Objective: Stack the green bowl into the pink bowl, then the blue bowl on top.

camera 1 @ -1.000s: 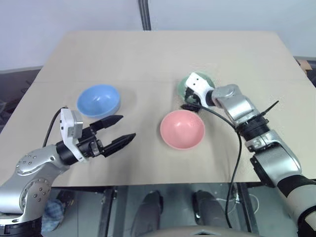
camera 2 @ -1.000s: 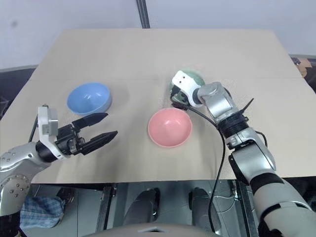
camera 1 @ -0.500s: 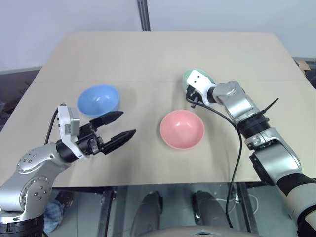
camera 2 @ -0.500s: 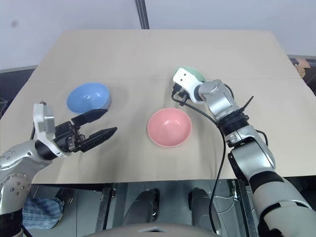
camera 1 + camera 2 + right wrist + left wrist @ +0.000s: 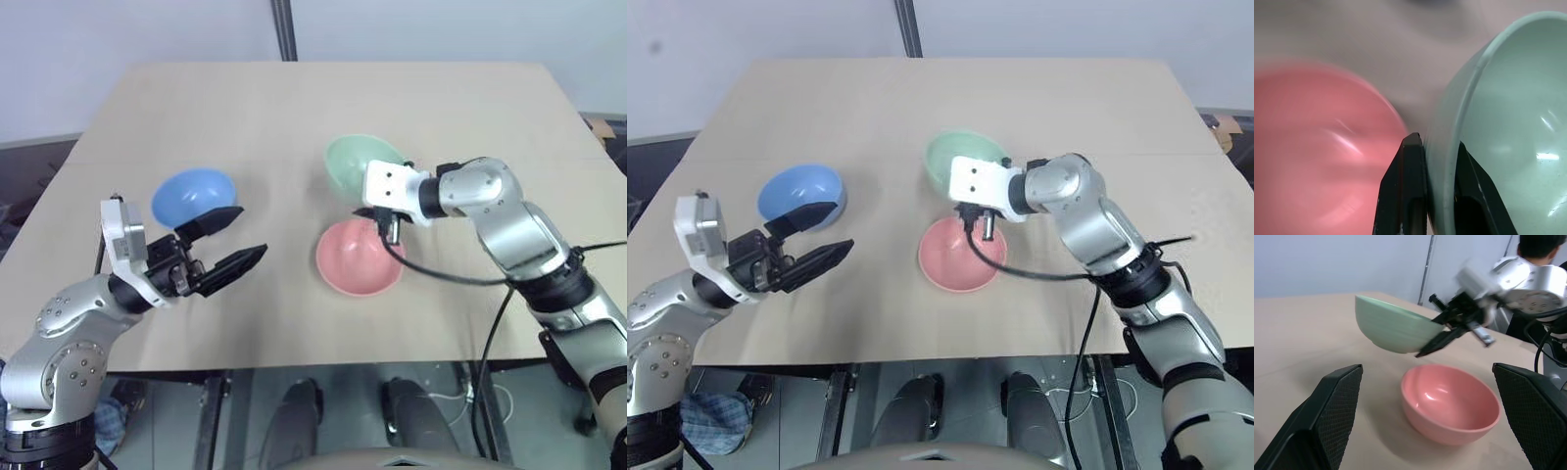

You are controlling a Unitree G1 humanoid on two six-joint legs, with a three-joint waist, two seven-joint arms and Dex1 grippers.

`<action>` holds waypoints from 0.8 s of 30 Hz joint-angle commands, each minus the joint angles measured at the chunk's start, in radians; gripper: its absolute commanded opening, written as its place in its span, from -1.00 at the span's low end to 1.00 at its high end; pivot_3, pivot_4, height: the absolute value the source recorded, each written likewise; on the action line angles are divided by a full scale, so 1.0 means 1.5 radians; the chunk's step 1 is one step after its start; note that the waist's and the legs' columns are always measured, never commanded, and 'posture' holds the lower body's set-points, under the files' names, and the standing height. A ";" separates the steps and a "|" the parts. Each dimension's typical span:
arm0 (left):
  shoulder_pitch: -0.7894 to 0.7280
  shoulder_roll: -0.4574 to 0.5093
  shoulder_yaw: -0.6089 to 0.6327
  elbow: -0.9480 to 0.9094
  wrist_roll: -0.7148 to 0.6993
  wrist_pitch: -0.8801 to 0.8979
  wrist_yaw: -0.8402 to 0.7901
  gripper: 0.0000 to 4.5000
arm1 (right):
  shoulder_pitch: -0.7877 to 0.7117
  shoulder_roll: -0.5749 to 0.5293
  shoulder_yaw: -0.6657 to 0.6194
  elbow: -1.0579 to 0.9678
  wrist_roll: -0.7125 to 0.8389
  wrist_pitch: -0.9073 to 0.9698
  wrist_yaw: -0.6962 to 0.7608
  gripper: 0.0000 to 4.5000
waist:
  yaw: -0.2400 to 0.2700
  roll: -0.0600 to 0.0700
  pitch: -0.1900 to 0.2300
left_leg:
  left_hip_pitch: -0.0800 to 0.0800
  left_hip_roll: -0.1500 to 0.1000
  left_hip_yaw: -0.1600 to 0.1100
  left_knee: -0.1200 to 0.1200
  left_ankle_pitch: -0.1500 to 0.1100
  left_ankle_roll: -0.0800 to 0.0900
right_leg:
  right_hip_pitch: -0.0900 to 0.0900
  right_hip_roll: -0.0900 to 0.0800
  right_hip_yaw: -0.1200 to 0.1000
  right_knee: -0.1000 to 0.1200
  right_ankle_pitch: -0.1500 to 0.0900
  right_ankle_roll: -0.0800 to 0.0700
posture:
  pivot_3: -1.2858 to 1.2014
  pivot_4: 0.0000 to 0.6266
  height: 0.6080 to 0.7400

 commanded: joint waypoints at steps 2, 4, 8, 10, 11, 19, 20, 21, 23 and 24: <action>-0.026 -0.002 -0.010 0.025 0.003 -0.017 -0.021 1.00 | 0.001 -0.039 -0.007 -0.125 0.030 0.073 0.032 -0.98 | 0.003 0.000 0.000 | 0.000 0.000 0.000 0.001 0.000 0.000 | 0.001 0.000 0.000 0.000 0.000 0.000 | 0.03 -0.52 1.00; -0.042 -0.003 -0.021 0.040 0.008 -0.018 -0.031 1.00 | 0.009 -0.050 0.005 -0.161 0.043 0.104 0.041 -0.98 | 0.003 0.000 0.000 | -0.001 -0.001 -0.001 0.002 0.000 0.000 | 0.001 0.000 -0.001 0.000 0.000 0.000 | 0.03 -0.52 1.00; -0.079 -0.001 -0.041 0.072 0.020 -0.024 -0.052 1.00 | 0.032 -0.057 0.041 -0.205 0.055 0.149 0.035 -0.98 | 0.001 0.000 0.000 | -0.001 0.000 -0.001 0.002 0.000 0.000 | 0.001 0.000 -0.001 0.000 0.000 0.000 | 0.03 -0.52 1.00; -0.100 -0.001 -0.046 0.088 0.025 -0.029 -0.057 1.00 | 0.033 -0.060 0.051 -0.212 0.059 0.162 0.030 -0.98 | 0.000 0.000 0.000 | -0.001 0.000 -0.001 0.002 0.000 0.000 | 0.001 0.000 -0.001 0.000 0.000 0.000 | 0.03 -0.52 1.00; -0.109 -0.001 -0.048 0.096 0.028 -0.030 -0.059 1.00 | 0.031 -0.061 0.051 -0.212 0.062 0.165 0.028 -0.83 | 0.000 0.000 0.000 | -0.001 0.000 -0.001 0.002 0.000 0.000 | 0.001 0.000 -0.001 0.000 0.000 0.000 | 0.03 -0.52 1.00; -0.148 0.003 -0.060 0.124 0.039 -0.027 -0.081 1.00 | 0.035 -0.074 0.045 -0.230 0.087 0.202 0.013 0.73 | 0.001 0.000 0.000 | -0.001 0.000 -0.001 0.002 0.000 0.000 | 0.001 0.000 -0.001 0.000 0.000 0.000 | 0.03 -0.52 1.00; -0.152 0.003 -0.061 0.127 0.040 -0.027 -0.083 1.00 | 0.036 -0.074 0.040 -0.232 0.095 0.208 0.010 0.73 | 0.001 0.000 0.000 | -0.001 0.000 -0.001 0.002 0.000 0.000 | 0.001 0.000 -0.001 0.000 0.000 0.000 | 0.03 -0.52 1.00; -0.156 0.003 -0.063 0.130 0.041 -0.027 -0.085 1.00 | 0.036 -0.070 0.029 -0.234 0.106 0.219 0.006 0.73 | 0.001 0.000 0.000 | -0.001 0.000 -0.001 0.002 0.000 0.000 | 0.001 0.000 -0.001 0.000 0.000 0.000 | 0.03 -0.52 1.00; -0.161 0.002 -0.065 0.133 0.043 -0.027 -0.086 1.00 | 0.032 -0.053 -0.009 -0.236 0.136 0.251 -0.006 0.73 | 0.001 0.000 0.000 | -0.001 0.000 -0.001 0.002 0.000 0.000 | 0.001 0.000 -0.001 0.000 0.000 0.000 | 0.03 -0.52 1.00; -0.162 0.000 -0.065 0.133 0.044 -0.027 -0.085 1.00 | 0.028 -0.042 -0.034 -0.235 0.154 0.270 -0.014 0.73 | 0.000 0.000 0.000 | -0.001 0.000 -0.001 0.002 0.000 0.000 | 0.001 0.000 -0.001 0.000 0.000 0.000 | 0.03 -0.52 1.00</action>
